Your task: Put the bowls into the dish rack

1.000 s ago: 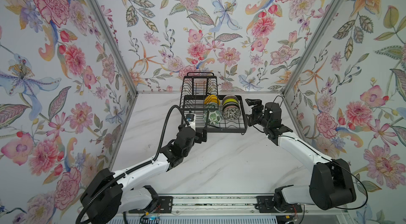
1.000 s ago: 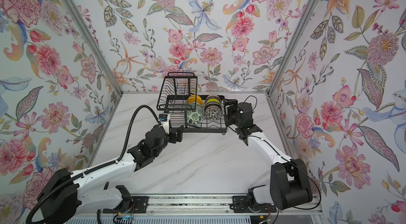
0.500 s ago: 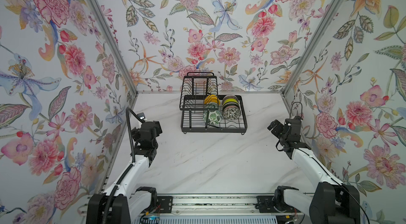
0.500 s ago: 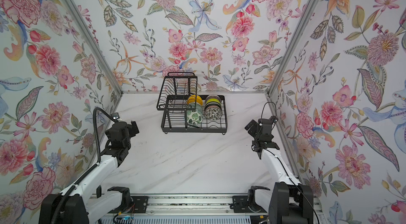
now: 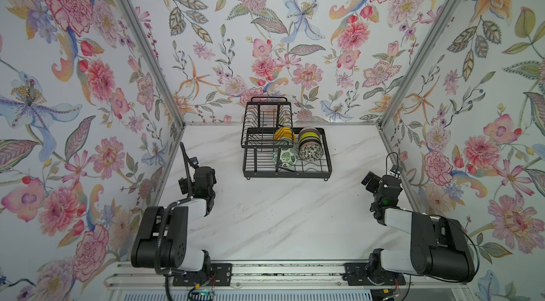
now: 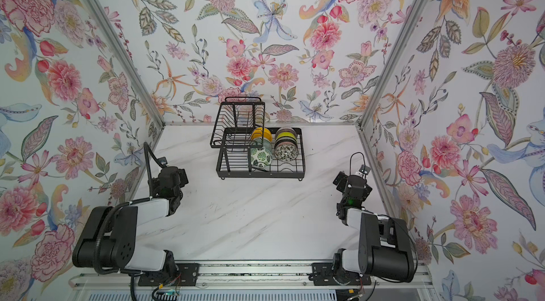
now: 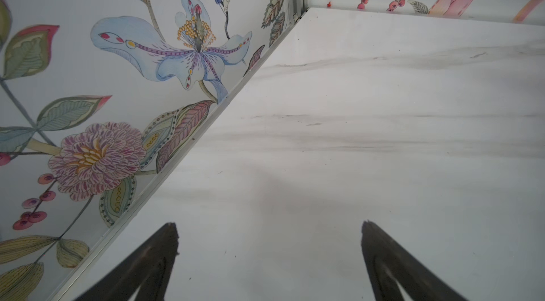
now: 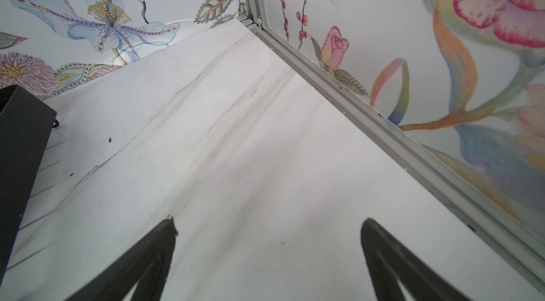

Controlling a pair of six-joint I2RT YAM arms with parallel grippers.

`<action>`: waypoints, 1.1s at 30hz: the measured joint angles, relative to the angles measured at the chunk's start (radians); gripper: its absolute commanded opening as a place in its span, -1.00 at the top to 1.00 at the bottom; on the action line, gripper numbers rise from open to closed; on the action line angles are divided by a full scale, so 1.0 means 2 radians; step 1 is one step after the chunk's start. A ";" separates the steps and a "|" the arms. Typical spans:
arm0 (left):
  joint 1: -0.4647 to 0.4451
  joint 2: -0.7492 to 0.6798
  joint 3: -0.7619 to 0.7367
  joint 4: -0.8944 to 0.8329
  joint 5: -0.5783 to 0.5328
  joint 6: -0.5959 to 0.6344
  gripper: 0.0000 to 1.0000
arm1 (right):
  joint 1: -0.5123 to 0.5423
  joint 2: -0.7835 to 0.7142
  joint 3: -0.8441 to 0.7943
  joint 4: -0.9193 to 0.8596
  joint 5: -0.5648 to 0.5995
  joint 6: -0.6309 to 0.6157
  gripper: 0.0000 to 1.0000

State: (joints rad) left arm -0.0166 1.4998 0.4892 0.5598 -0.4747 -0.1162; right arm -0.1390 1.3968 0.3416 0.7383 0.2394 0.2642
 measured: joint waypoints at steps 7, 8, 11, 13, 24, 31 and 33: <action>0.006 0.060 0.073 0.002 0.028 0.004 -0.98 | 0.000 0.028 0.027 0.018 -0.002 -0.007 -0.98; 0.006 0.060 0.073 0.003 0.031 0.004 -0.97 | 0.000 0.028 0.028 0.020 -0.004 -0.008 -0.98; 0.006 0.058 0.062 0.018 0.042 0.009 -0.98 | 0.000 0.028 0.024 0.034 -0.011 -0.011 -0.98; 0.006 0.052 0.047 0.030 0.048 0.010 -0.98 | 0.000 0.026 0.015 0.046 -0.011 -0.013 -0.98; -0.012 0.006 -0.090 0.202 0.081 0.043 -0.98 | 0.010 0.018 -0.077 0.172 0.002 -0.016 -0.98; -0.013 0.023 -0.101 0.282 0.105 0.061 -0.98 | 0.014 0.019 -0.085 0.206 0.004 -0.024 -0.98; -0.013 0.023 -0.101 0.295 0.106 0.064 -0.98 | 0.019 0.032 -0.082 0.220 -0.004 -0.034 -0.98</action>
State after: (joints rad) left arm -0.0425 1.5452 0.2874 1.1507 -0.2630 0.0113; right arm -0.1009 1.4601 0.1783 1.1774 0.2321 0.1970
